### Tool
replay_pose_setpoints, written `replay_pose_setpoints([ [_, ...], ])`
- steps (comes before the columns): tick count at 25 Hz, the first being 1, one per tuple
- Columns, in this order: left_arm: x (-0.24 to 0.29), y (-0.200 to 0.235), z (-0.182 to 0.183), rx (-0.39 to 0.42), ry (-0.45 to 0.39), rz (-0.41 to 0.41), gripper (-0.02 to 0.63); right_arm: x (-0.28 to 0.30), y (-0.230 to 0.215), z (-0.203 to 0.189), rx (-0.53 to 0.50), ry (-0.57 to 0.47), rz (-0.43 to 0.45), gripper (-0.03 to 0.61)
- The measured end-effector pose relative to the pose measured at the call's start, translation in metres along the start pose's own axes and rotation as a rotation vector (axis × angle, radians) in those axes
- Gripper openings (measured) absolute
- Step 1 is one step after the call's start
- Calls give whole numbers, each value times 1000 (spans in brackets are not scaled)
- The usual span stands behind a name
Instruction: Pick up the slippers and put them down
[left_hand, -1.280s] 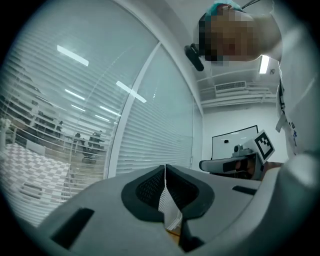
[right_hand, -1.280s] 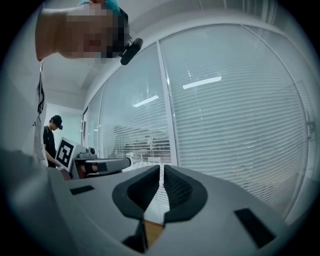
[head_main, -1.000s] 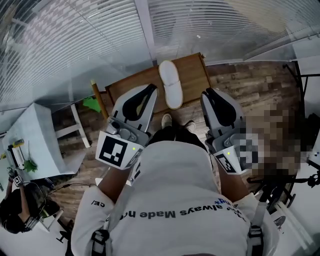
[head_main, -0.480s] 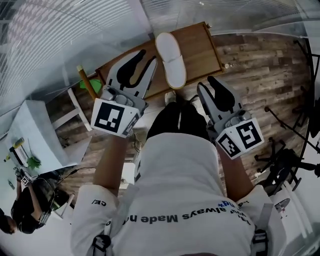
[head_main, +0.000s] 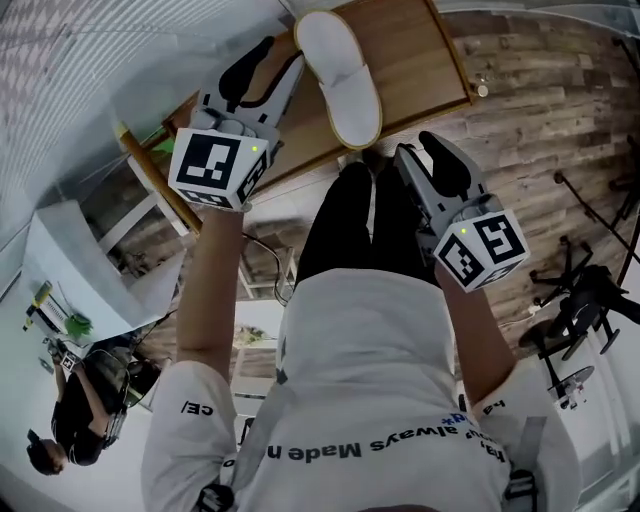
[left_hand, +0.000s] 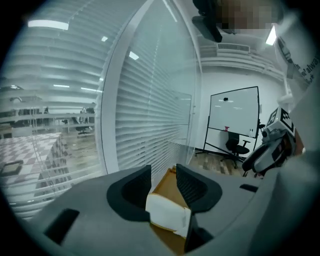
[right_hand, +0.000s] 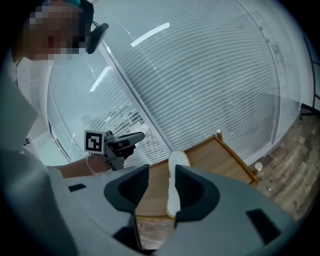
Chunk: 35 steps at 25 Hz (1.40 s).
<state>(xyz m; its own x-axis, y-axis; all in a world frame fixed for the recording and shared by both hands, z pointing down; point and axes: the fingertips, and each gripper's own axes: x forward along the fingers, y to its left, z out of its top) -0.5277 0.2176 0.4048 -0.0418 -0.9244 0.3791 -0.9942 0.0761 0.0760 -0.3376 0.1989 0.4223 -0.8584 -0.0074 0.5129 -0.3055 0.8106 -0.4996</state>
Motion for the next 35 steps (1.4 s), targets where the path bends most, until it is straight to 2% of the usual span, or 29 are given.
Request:
replay_pose_setpoints([
  [7,56,34,-67,27,110,-30,140,36,-35,-60,129,55,-21,156],
  [12,75,56,-105,49,160,-42,140,67,-48,-100,200,71,-32,156],
  [15,86,60,-122,42,187,-58,161,79,-57,-122,281,87,-44,161],
  [20,106,59,-141,32,221,-90,206,85,-68,-157,409,116,-77,169],
  [25,125,65,-147,26,244,-126,221,91,-71,-182,556,135,-97,176],
  [28,134,72,-151,-10,257,-144,222,96,-70,-190,664,137,-84,176],
  [31,142,73,-157,-34,280,-166,222,98,-72,-194,699,136,-89,176],
  [35,148,72,-163,0,325,-192,212,99,-75,-199,718,151,-87,159],
])
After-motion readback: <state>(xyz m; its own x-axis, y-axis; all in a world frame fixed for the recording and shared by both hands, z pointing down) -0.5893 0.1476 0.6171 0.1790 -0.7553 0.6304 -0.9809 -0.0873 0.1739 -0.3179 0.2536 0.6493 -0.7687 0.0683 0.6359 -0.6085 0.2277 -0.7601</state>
